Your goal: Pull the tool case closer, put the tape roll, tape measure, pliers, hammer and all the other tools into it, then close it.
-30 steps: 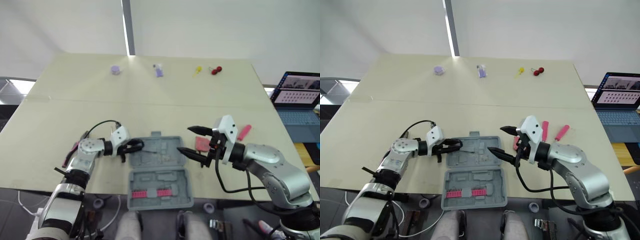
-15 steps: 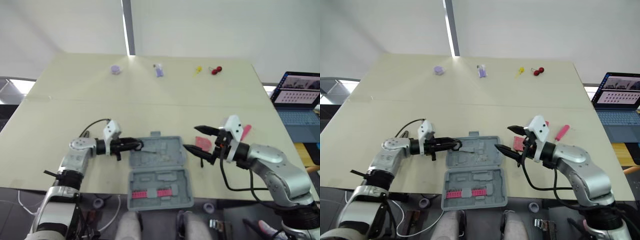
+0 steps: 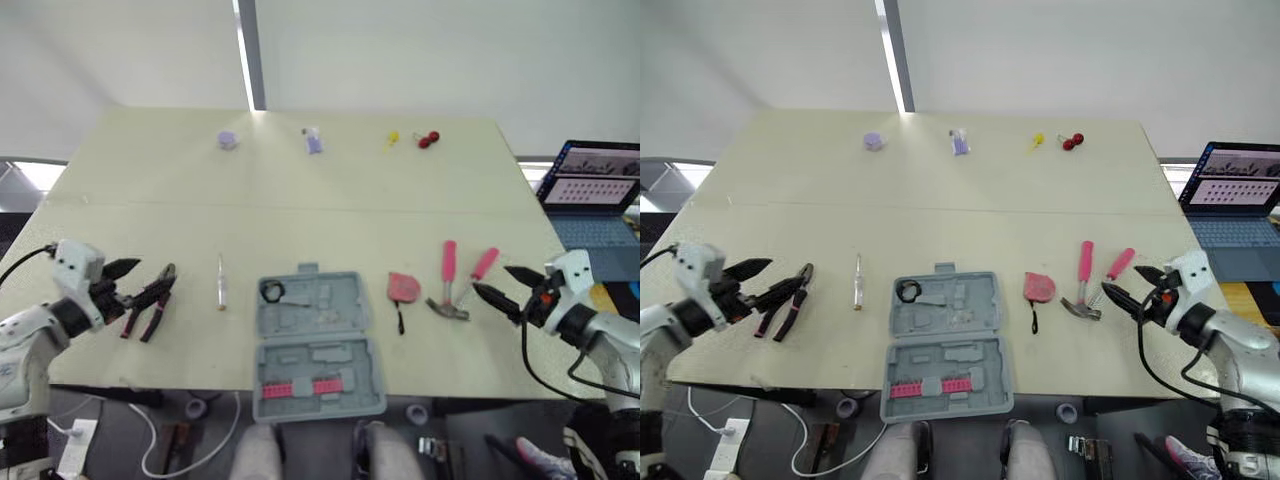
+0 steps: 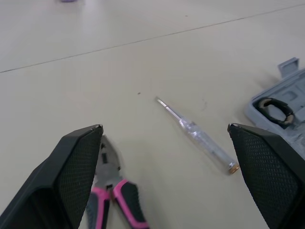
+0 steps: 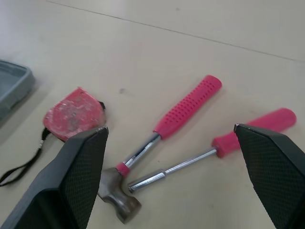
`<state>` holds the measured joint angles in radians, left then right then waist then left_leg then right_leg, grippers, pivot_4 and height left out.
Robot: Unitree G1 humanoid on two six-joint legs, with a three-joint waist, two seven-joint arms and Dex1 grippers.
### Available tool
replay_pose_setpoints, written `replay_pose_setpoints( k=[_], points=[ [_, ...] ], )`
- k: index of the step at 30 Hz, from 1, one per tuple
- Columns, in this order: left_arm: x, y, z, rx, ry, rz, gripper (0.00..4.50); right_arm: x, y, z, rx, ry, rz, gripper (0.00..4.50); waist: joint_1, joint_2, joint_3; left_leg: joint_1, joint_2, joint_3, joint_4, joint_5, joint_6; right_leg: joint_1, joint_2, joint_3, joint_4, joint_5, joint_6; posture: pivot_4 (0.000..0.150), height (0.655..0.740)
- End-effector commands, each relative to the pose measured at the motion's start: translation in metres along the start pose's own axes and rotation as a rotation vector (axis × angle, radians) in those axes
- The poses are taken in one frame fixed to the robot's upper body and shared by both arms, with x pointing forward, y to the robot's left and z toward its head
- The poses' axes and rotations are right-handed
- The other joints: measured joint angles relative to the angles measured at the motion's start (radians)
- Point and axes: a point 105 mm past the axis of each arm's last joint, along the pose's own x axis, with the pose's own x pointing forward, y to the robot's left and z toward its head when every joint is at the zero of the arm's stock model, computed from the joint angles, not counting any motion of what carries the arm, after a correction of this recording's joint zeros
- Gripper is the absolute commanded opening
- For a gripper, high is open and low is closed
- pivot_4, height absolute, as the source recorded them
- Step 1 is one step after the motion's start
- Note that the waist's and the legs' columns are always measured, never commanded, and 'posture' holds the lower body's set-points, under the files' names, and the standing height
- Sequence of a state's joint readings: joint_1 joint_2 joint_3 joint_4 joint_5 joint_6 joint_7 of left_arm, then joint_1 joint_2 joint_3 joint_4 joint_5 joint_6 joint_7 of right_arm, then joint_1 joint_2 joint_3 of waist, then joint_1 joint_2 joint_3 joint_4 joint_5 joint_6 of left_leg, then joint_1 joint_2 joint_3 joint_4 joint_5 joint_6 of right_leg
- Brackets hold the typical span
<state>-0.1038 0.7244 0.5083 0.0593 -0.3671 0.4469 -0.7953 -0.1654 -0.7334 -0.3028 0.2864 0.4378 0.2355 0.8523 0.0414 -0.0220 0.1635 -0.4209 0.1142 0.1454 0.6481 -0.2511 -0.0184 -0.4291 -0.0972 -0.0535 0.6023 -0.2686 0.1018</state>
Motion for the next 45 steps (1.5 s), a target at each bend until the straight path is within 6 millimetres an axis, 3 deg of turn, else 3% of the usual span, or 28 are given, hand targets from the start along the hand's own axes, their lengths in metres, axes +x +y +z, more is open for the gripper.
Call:
replay_pose_setpoints(
  k=[1,9,10,16,24,27,31,36,39,45],
  points=[
    [-0.042,0.031,-0.003,-0.013,-0.05,0.267,4.48,-0.008,-0.029,-0.001,-0.017,-0.06,-0.119,4.5,-0.014,0.001,0.0,0.001,0.0,0.001,0.0,-0.001,-0.002,0.0,0.0,0.001,-0.001,0.0,0.0,0.15,0.74],
    [-0.113,0.085,-0.051,-0.095,-0.02,0.754,4.48,-0.008,-0.052,-0.018,-0.008,-0.098,-0.274,4.5,-0.016,0.001,0.0,0.001,0.0,0.001,-0.001,-0.003,-0.005,0.0,-0.001,0.001,-0.001,-0.001,-0.001,0.15,0.74],
    [-0.116,0.088,-0.054,-0.096,-0.018,0.779,4.48,-0.009,-0.055,-0.019,-0.014,-0.101,-0.294,4.5,-0.014,0.001,0.0,0.001,0.0,0.001,-0.001,-0.003,-0.005,0.0,-0.001,0.001,-0.002,-0.005,-0.009,0.15,0.74],
    [-0.117,0.095,-0.063,-0.133,-0.025,0.834,4.48,-0.012,-0.061,-0.024,-0.015,-0.12,-0.355,4.5,-0.013,0.001,0.0,0.001,-0.002,0.002,-0.001,-0.003,-0.006,0.001,-0.004,0.001,-0.003,-0.006,-0.011,0.15,0.74],
    [-0.089,0.085,-0.056,-0.108,-0.028,0.701,4.48,-0.013,-0.054,-0.018,-0.018,-0.157,-0.328,4.5,-0.015,0.001,0.0,0.001,-0.002,0.002,-0.002,-0.003,-0.006,0.001,-0.003,0.001,-0.003,-0.001,-0.002,0.15,0.74],
    [-0.061,0.058,-0.042,-0.07,-0.046,0.502,4.48,-0.006,-0.033,-0.006,0.011,-0.199,-0.226,4.5,-0.015,0.001,0.0,0.001,-0.002,0.002,-0.002,-0.003,-0.006,0.001,-0.003,0.001,-0.003,0.001,0.002,0.15,0.74],
    [-0.03,0.021,-0.019,-0.034,-0.09,0.263,4.48,0.008,0.011,0.011,0.045,-0.215,-0.086,4.5,-0.015,0.001,0.0,0.001,-0.001,0.002,-0.002,-0.003,-0.006,0.001,-0.003,0.001,-0.003,0.001,0.002,0.15,0.74],
    [0.021,-0.074,0.007,0.103,-0.096,-0.235,4.48,0.029,0.083,0.016,0.077,-0.175,0.079,4.5,-0.012,0.001,-0.001,0.0,-0.001,0.001,-0.003,-0.003,-0.006,0.001,-0.003,0.001,-0.003,0.001,0.002,0.15,0.74],
    [0.037,-0.113,0.013,0.176,-0.095,-0.422,4.48,0.037,0.106,0.016,0.083,-0.144,0.089,4.5,-0.013,0.002,-0.001,0.0,-0.002,0.002,-0.002,-0.003,-0.006,0.001,-0.003,0.002,-0.003,0.001,0.002,0.15,0.74],
    [0.058,-0.17,0.023,0.259,-0.14,-0.685,4.48,0.042,0.145,0.006,0.074,-0.066,0.102,4.5,-0.009,0.002,-0.002,0.0,-0.002,0.001,-0.002,-0.002,-0.004,0.001,-0.003,0.001,-0.003,0.001,0.002,0.15,0.74]
  ],
)
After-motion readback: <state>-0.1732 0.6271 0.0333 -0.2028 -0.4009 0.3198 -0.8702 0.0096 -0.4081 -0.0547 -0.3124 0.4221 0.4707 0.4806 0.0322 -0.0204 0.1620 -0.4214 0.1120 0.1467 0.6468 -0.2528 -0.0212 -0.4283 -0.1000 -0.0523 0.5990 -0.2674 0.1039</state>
